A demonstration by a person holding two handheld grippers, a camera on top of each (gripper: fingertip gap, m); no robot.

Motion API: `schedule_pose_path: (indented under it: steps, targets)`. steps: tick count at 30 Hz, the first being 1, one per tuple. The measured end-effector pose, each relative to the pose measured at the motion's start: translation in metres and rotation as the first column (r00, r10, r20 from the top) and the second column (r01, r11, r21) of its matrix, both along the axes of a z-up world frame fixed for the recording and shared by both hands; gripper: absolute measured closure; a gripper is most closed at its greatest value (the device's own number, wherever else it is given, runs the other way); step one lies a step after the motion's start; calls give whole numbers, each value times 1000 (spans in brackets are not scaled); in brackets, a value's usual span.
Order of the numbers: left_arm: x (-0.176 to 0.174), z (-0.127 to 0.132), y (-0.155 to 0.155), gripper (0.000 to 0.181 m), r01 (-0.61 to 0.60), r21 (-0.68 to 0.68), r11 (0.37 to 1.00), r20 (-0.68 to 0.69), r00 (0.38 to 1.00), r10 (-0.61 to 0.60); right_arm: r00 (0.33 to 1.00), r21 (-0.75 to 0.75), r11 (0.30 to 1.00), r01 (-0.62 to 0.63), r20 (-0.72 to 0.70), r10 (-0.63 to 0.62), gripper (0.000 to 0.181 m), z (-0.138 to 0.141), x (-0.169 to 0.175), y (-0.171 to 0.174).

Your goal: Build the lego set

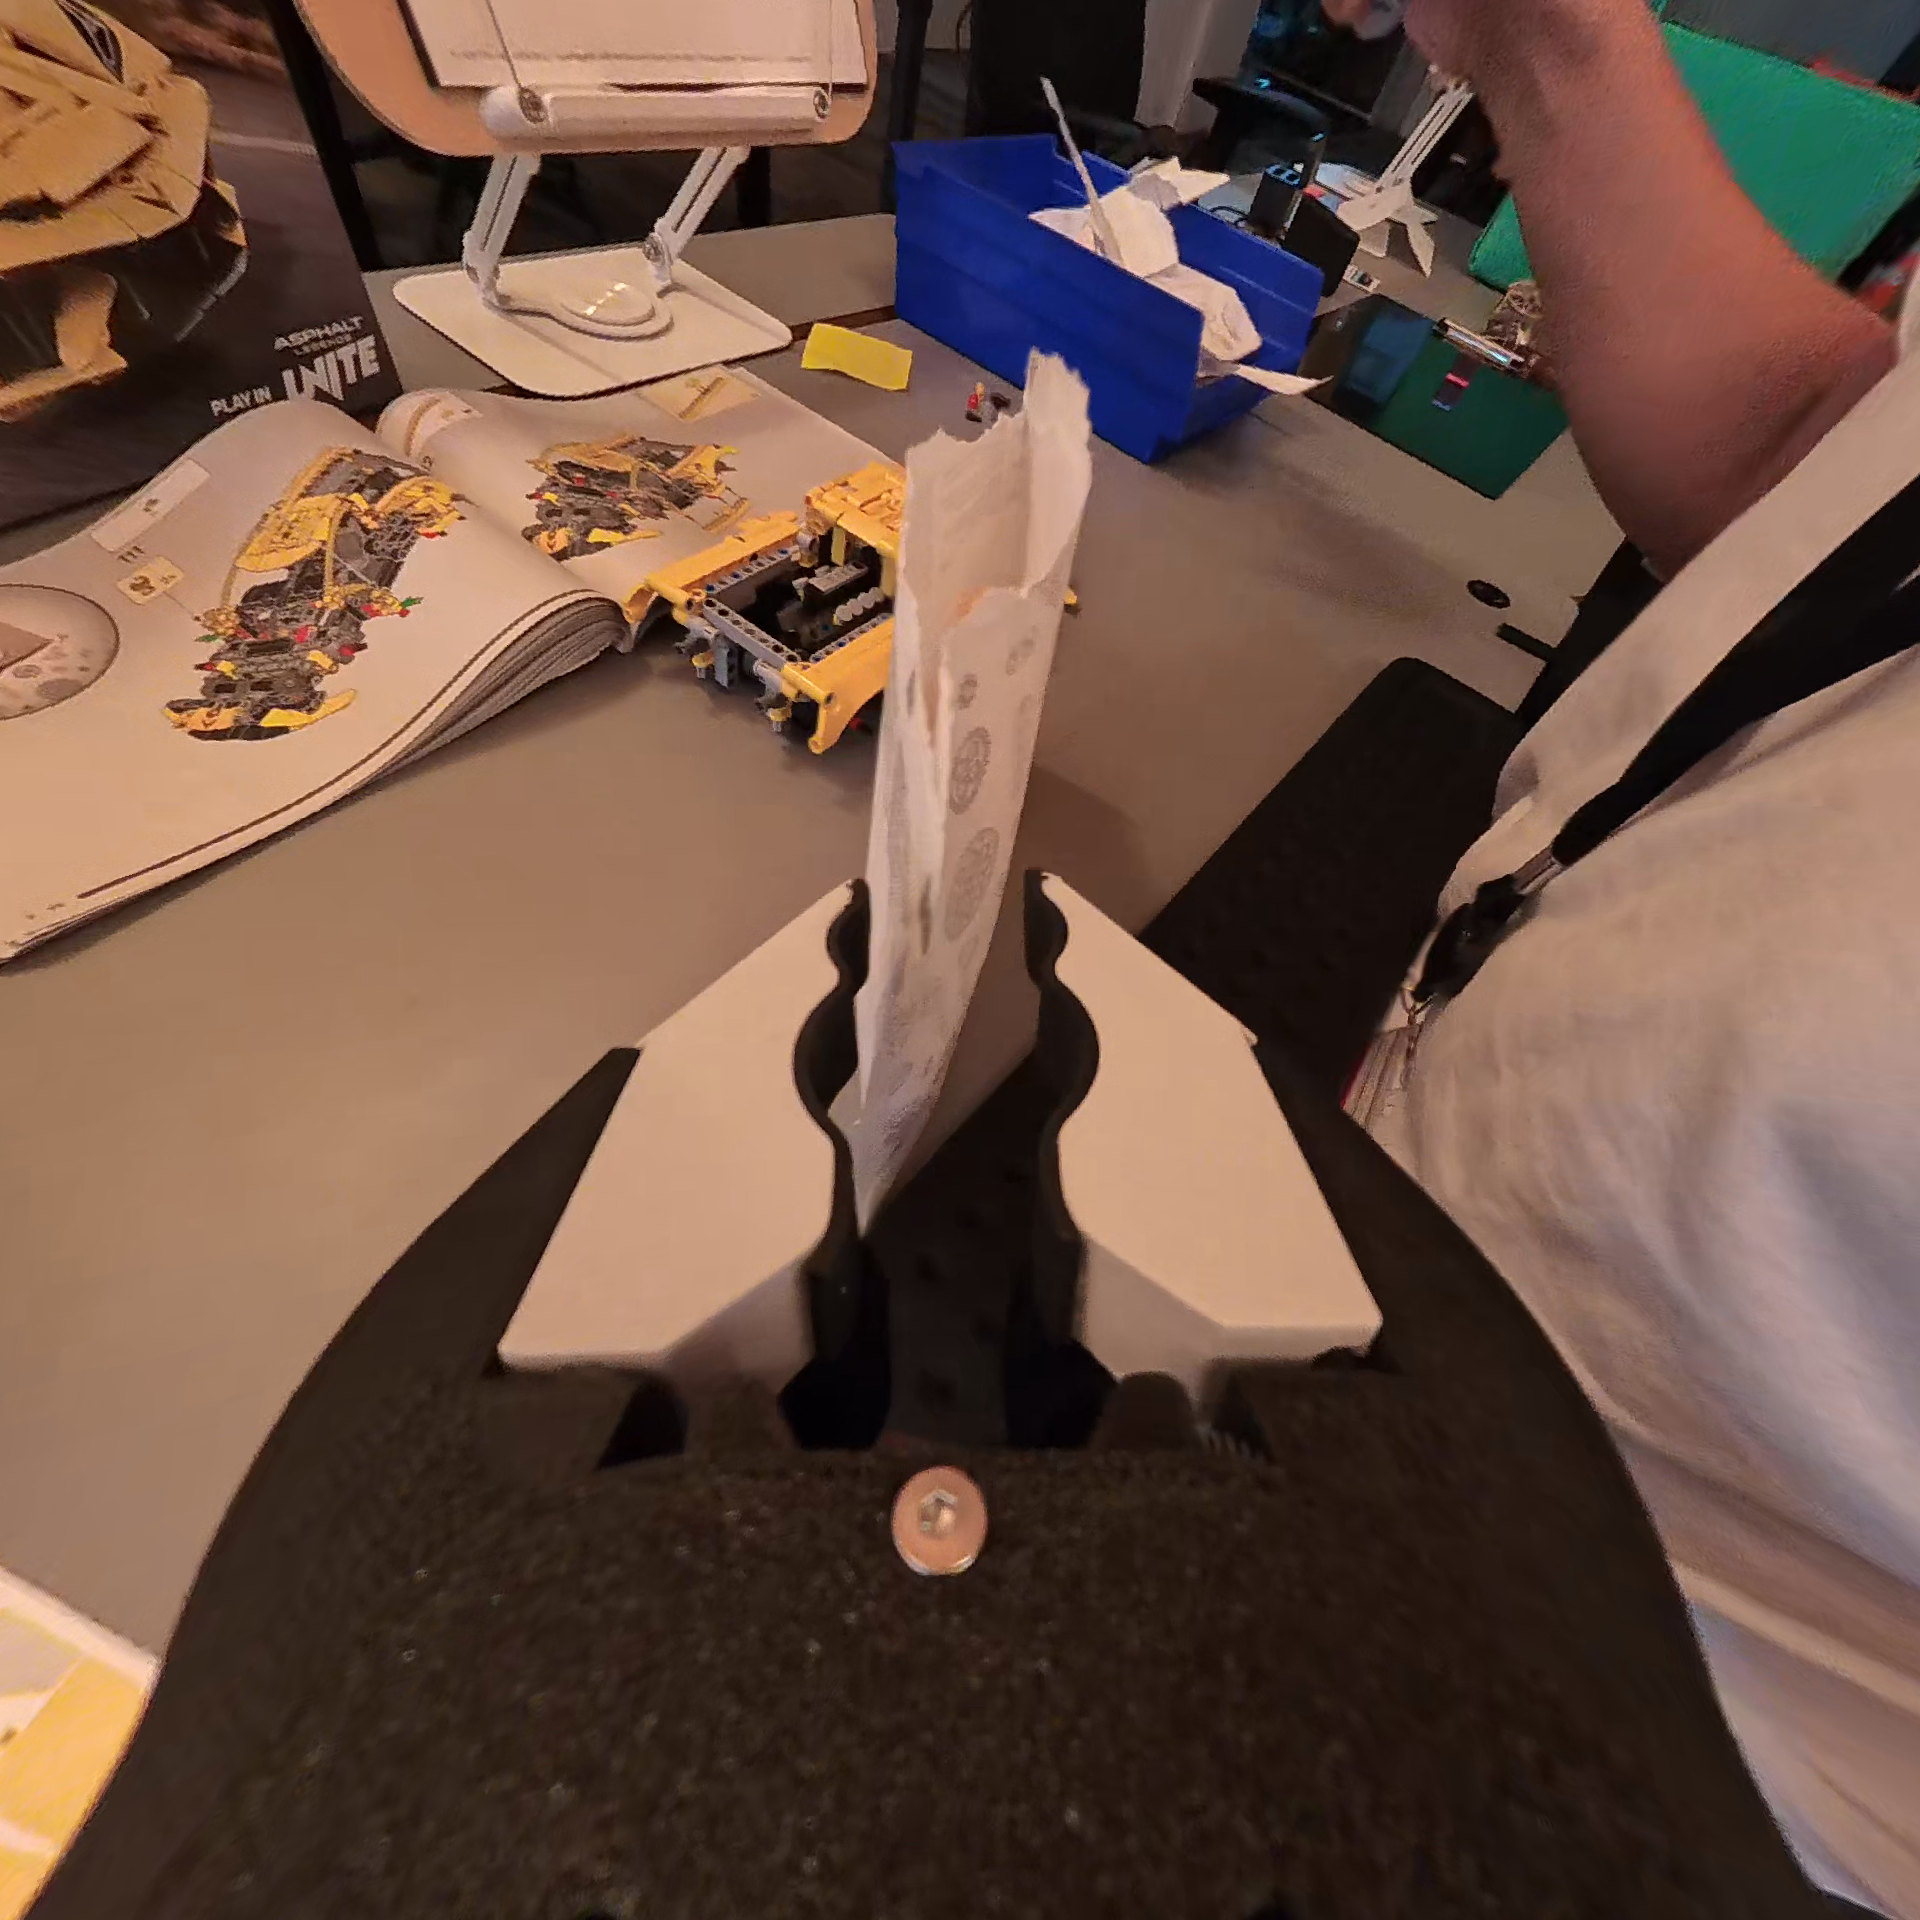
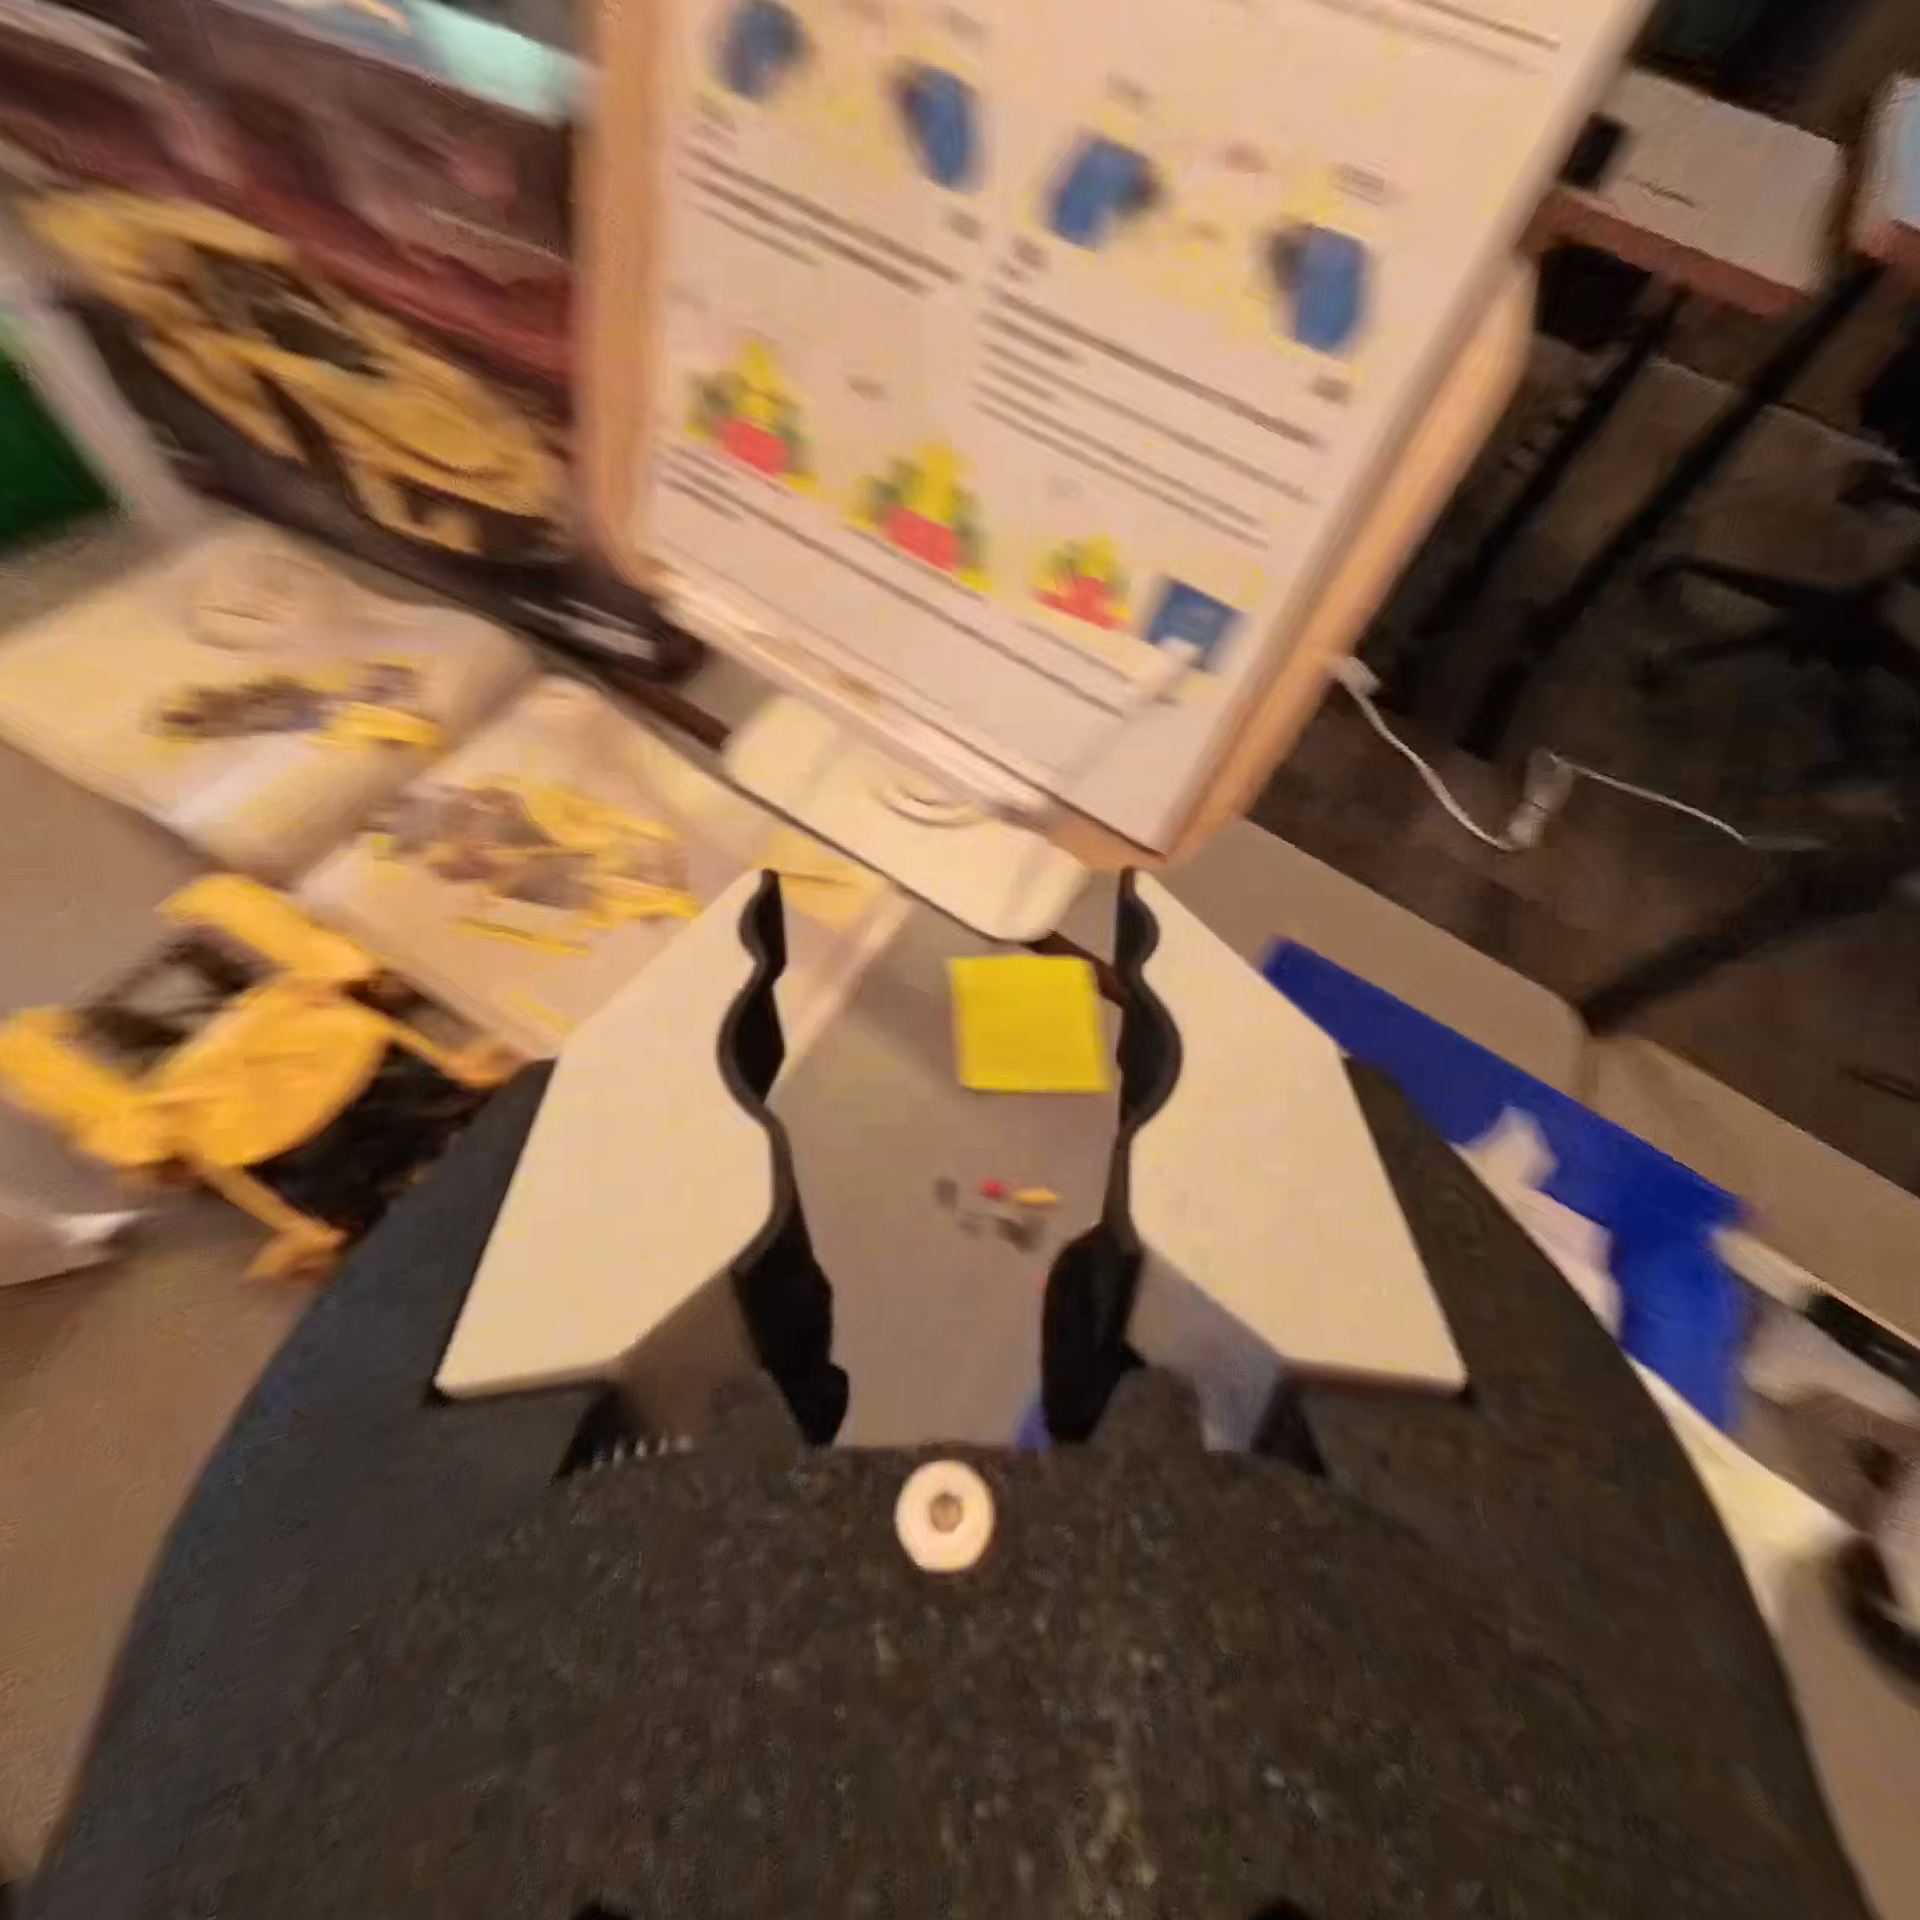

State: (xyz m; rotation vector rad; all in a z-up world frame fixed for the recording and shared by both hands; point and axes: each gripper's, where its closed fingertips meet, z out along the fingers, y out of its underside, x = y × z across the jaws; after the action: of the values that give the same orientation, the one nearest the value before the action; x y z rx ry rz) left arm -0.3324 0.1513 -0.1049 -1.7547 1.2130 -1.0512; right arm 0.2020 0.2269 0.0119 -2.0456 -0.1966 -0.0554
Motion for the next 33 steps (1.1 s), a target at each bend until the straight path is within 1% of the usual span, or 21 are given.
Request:
schedule_pose_path:
  steps: [1,2,3,5,6,7,9,10,11,13,15,18,21,22,23,25,27,29,30,31,33]
  targets:
    - [-1,0,3,152,0,-6,1000,1,1000,0,990,50,992,-118,-77,122,123,2,-55,-5]
    - [-3,-2,6,152,1,-15,1000,1,1000,-1,958,96,969,-226,-157,239,125,-2,-109,-11]
    - [-5,-5,8,151,1,-27,1000,-7,1000,-1,917,112,940,-321,-212,338,123,-16,-157,-18]
    - [-11,-18,12,151,-4,-51,999,-40,999,2,817,74,861,-503,-285,501,113,-60,-239,-32]
    - [-15,-25,13,151,-6,-69,998,-58,998,2,767,43,815,-578,-314,560,107,-84,-272,-41]
    - [-18,-31,13,151,-7,-89,996,-68,998,1,732,3,771,-637,-311,606,106,-108,-295,-48]
    - [-22,-37,12,153,-9,-121,993,-59,998,2,729,-98,733,-673,-255,635,111,-152,-315,-55]
    - [-24,-39,13,159,-11,-126,992,-52,999,5,722,-120,718,-686,-239,649,115,-164,-321,-57]
    - [-26,-40,14,162,-11,-127,992,-47,999,5,703,-114,700,-705,-242,669,116,-168,-328,-59]
    - [-26,-42,15,167,-6,-129,992,-42,999,0,647,-55,664,-745,-301,701,130,-167,-341,-62]
    - [-22,-45,16,172,6,-124,992,-45,999,-11,586,-47,616,-786,-371,720,125,-168,-352,-66]
    - [-11,-46,18,179,11,-90,996,-45,999,-16,467,-29,509,-861,-446,764,128,-164,-372,-80]
    - [-4,-44,17,179,16,-80,997,-36,999,-19,469,-58,493,-868,-425,775,120,-163,-372,-81]
    - [-4,-45,17,179,18,-83,996,-41,999,-22,473,-81,485,-871,-407,781,120,-159,-366,-80]
    - [-5,-45,17,179,18,-84,996,-43,999,-22,475,-86,485,-871,-401,783,121,-147,-359,-78]
    - [-7,-46,16,178,19,-78,997,-47,999,-23,453,-51,475,-878,-405,794,123,-107,-349,-72]
    - [-6,-45,15,179,26,-64,998,-41,999,-29,419,-56,432,-900,-379,825,123,-71,-350,-70]
    - [-4,-45,14,179,34,-51,998,-33,999,-36,423,-63,425,-903,-293,857,134,-44,-362,-54]
    - [-3,-45,13,179,38,-45,998,-33,999,-39,403,-72,399,-914,-278,872,141,-37,-375,-48]
    - [-2,-45,12,179,38,-37,999,-34,999,-40,362,-101,347,-932,-281,889,143,-39,-391,-48]
    - [-1,-45,11,179,34,-18,999,-25,999,-34,268,-217,209,-954,-294,917,146,-59,-421,-51]
